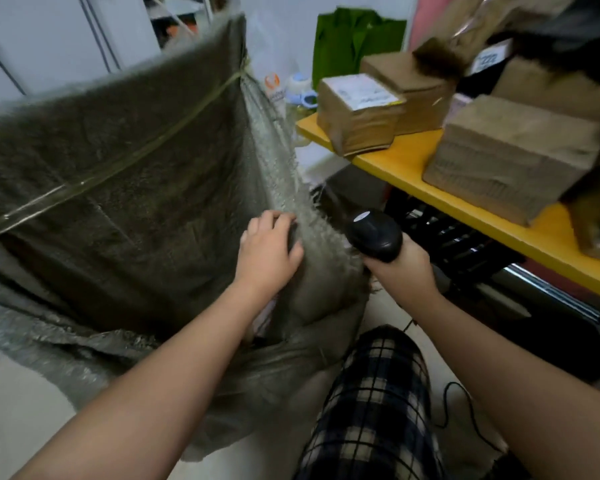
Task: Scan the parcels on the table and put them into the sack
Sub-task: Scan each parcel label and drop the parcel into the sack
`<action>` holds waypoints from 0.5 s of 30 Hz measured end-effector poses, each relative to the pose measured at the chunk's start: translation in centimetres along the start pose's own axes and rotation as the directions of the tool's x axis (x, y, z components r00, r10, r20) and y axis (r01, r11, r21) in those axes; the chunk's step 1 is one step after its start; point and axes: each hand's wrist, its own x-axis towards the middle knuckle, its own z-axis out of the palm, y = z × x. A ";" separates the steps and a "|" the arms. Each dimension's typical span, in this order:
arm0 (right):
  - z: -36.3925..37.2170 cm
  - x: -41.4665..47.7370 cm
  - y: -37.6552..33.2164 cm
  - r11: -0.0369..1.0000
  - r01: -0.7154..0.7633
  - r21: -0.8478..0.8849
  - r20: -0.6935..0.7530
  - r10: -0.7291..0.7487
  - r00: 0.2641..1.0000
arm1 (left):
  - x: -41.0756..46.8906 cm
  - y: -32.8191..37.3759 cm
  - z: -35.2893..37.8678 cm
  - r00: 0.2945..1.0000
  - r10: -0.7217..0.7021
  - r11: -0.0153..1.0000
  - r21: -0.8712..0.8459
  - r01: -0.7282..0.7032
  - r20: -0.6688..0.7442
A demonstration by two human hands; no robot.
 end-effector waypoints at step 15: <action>-11.5 1.4 -6.8 0.988 0.068 0.142 -0.193 -0.039 0.980 | 13.0 11.1 -3.3 0.959 0.260 0.954 0.184 -0.237 -0.111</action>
